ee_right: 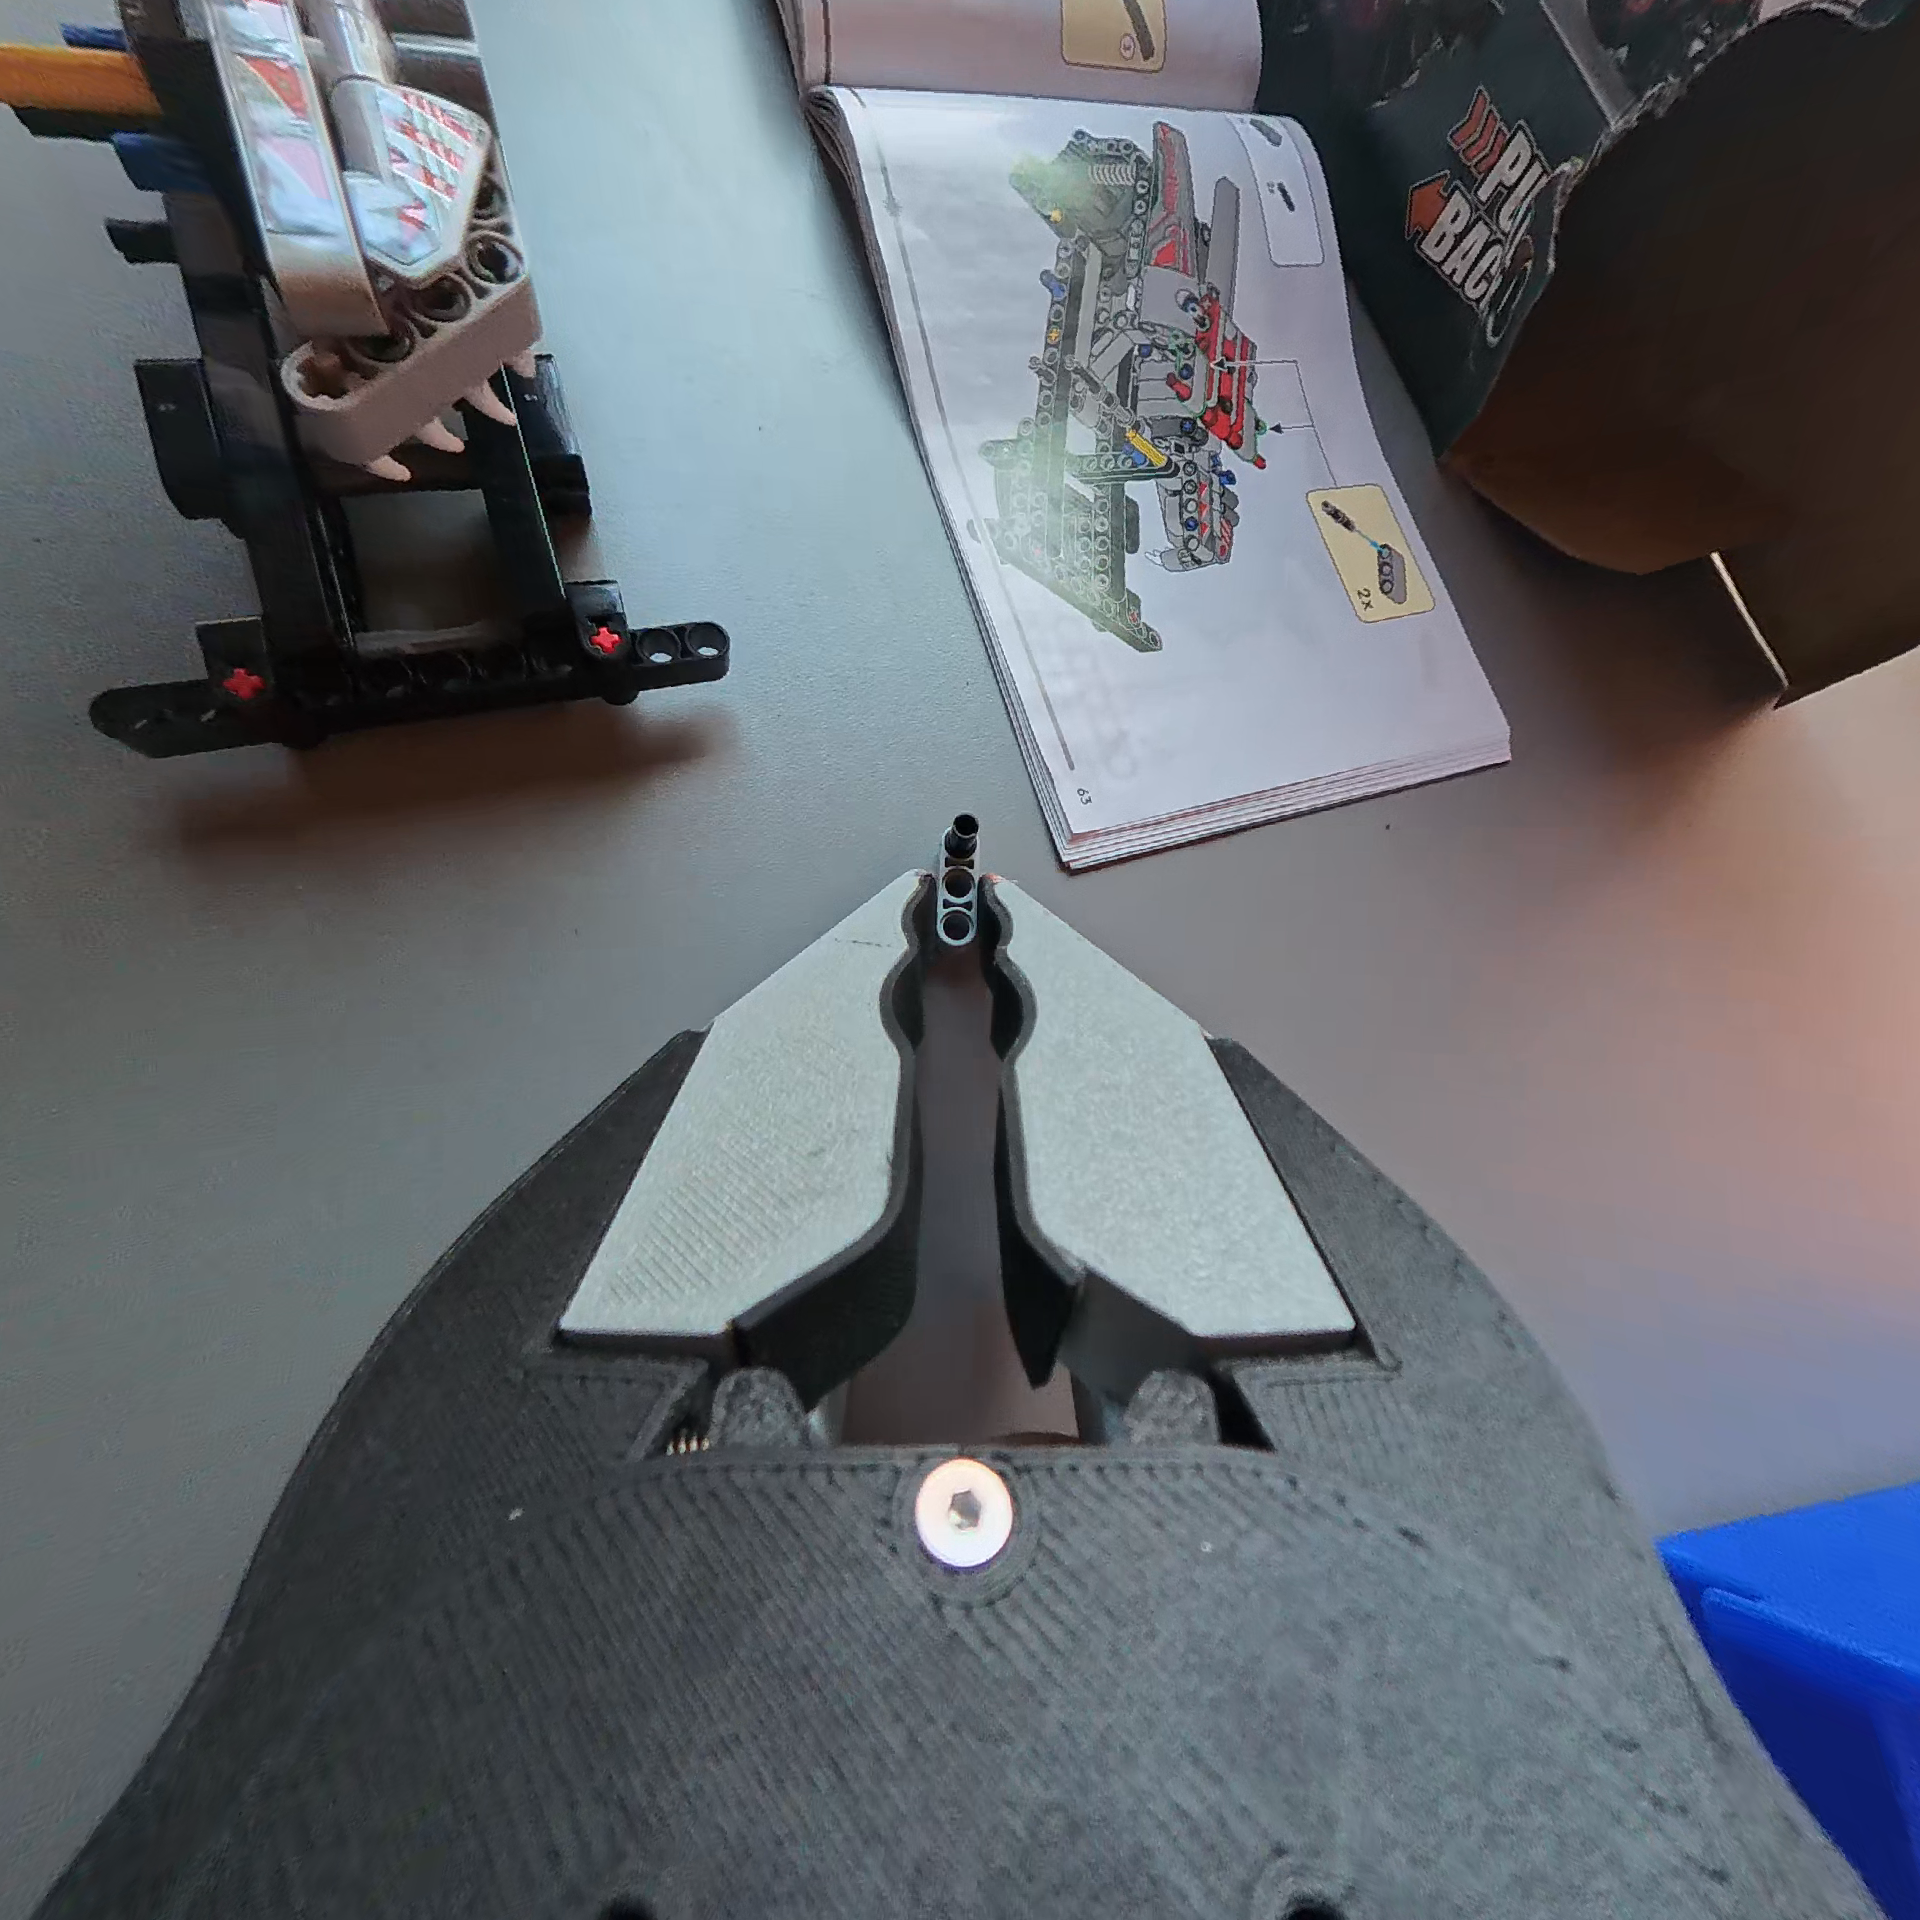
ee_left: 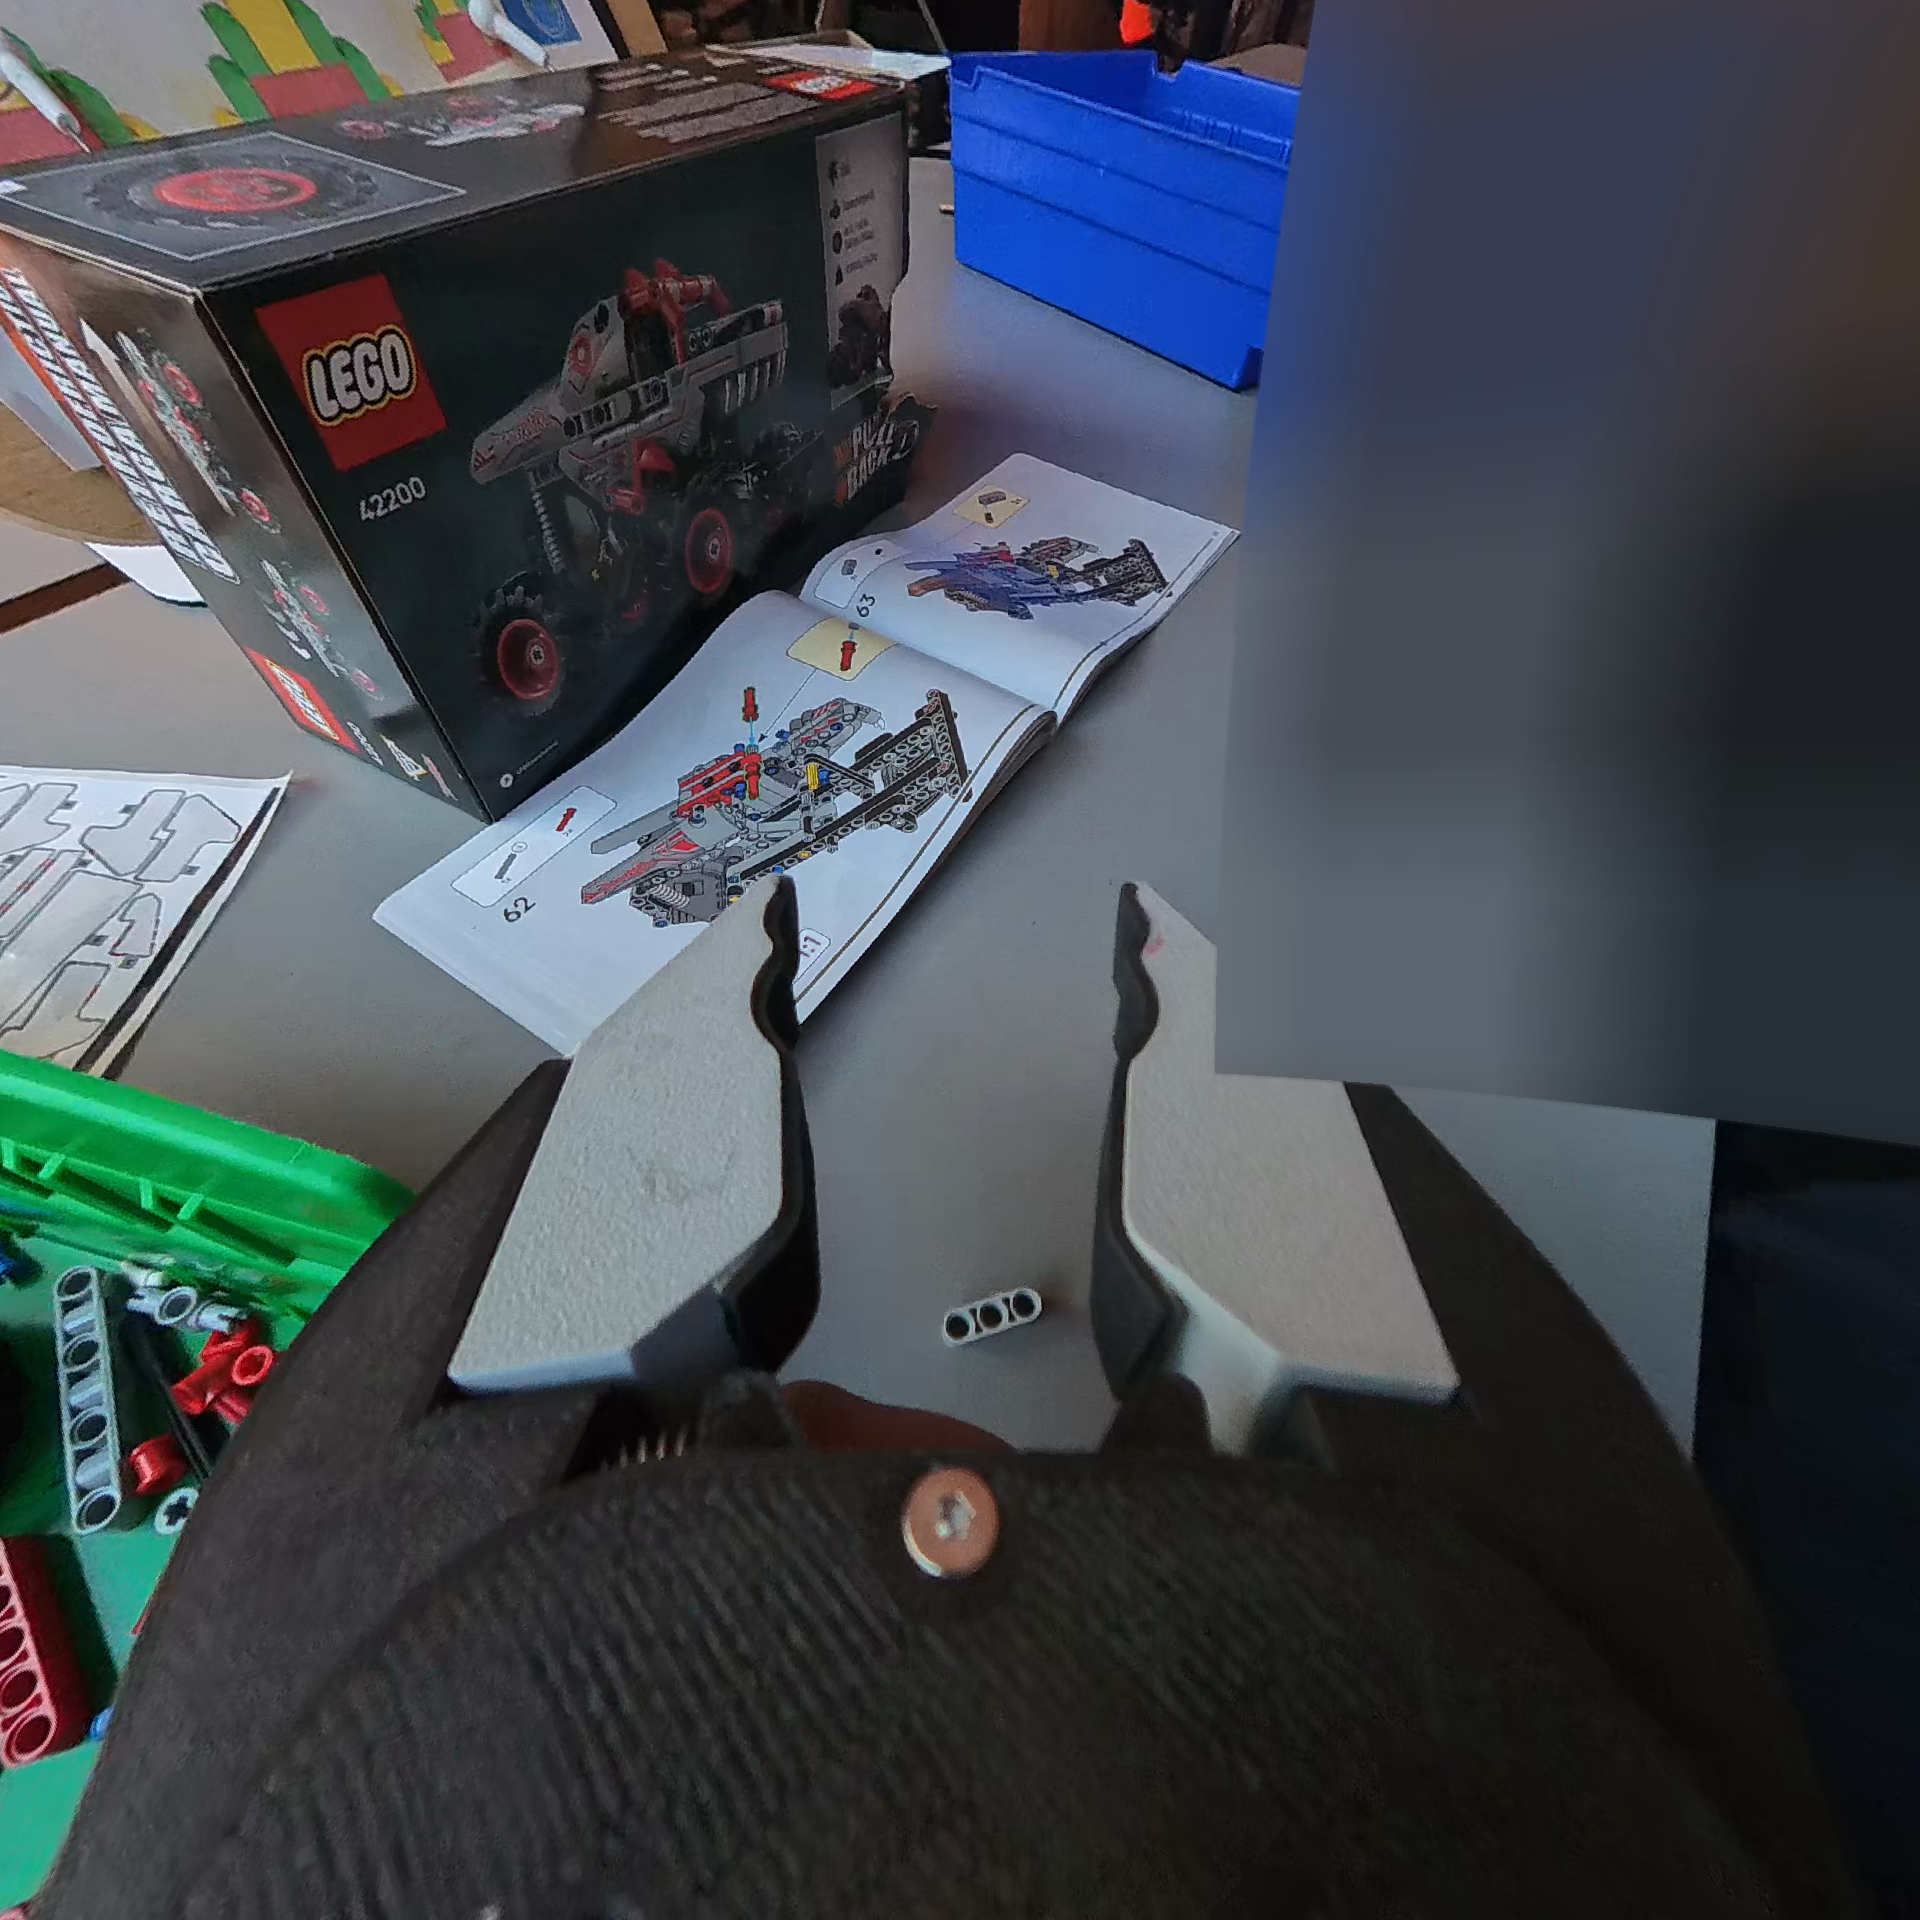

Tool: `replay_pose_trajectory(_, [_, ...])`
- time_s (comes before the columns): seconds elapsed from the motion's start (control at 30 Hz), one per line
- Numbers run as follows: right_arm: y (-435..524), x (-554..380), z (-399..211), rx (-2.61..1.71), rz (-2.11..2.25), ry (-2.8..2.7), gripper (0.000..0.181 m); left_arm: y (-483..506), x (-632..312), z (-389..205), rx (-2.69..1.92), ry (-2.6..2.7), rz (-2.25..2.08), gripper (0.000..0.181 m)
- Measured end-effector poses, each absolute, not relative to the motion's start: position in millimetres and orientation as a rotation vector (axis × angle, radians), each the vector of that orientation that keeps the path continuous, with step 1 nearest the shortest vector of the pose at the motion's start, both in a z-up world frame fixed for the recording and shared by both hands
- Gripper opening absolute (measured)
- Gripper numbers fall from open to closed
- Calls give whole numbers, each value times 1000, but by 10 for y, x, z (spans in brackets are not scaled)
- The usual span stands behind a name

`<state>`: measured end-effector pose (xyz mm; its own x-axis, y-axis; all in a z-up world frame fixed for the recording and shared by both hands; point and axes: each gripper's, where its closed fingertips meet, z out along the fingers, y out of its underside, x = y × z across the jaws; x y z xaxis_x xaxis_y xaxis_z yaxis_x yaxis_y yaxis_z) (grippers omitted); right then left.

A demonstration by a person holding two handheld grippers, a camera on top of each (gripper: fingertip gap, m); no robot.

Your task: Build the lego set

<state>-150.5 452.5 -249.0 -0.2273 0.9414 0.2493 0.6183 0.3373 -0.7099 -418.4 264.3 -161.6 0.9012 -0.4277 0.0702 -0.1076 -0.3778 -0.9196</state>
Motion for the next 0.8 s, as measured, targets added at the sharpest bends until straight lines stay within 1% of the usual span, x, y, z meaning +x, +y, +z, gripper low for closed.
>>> replay_pose_trajectory(0.03, [4518, -1505, -2487, -1357, 617, -1943, 4, 2648, -4180, -1609, -1942, 392, -354, 59])
replay_pose_trajectory(0.23, [4429, -1556, -2224, -1231, 607, -1852, 5, 2707, -4163, -1568, -1899, 410, -292, 55])
replay_pose_trajectory(0.4, [4445, -1578, -1838, -1075, 383, -1681, 5, 2659, -4133, -1517, -1853, 340, -263, 48])
replay_pose_trajectory(0.57, [3822, -1584, -1556, -835, 249, -1668, 5, 2349, -3718, -1295, -1778, 418, -216, 39])
replay_pose_trajectory(0.7, [3143, -1598, -1328, -723, 357, -1678, 4, 2093, -3145, -1236, -1758, 623, -110, 35])
replay_pose_trajectory(0.8, [2856, -1612, -1267, -687, 432, -1706, 4, 2010, -2887, -1401, -1768, 725, -82, 34])
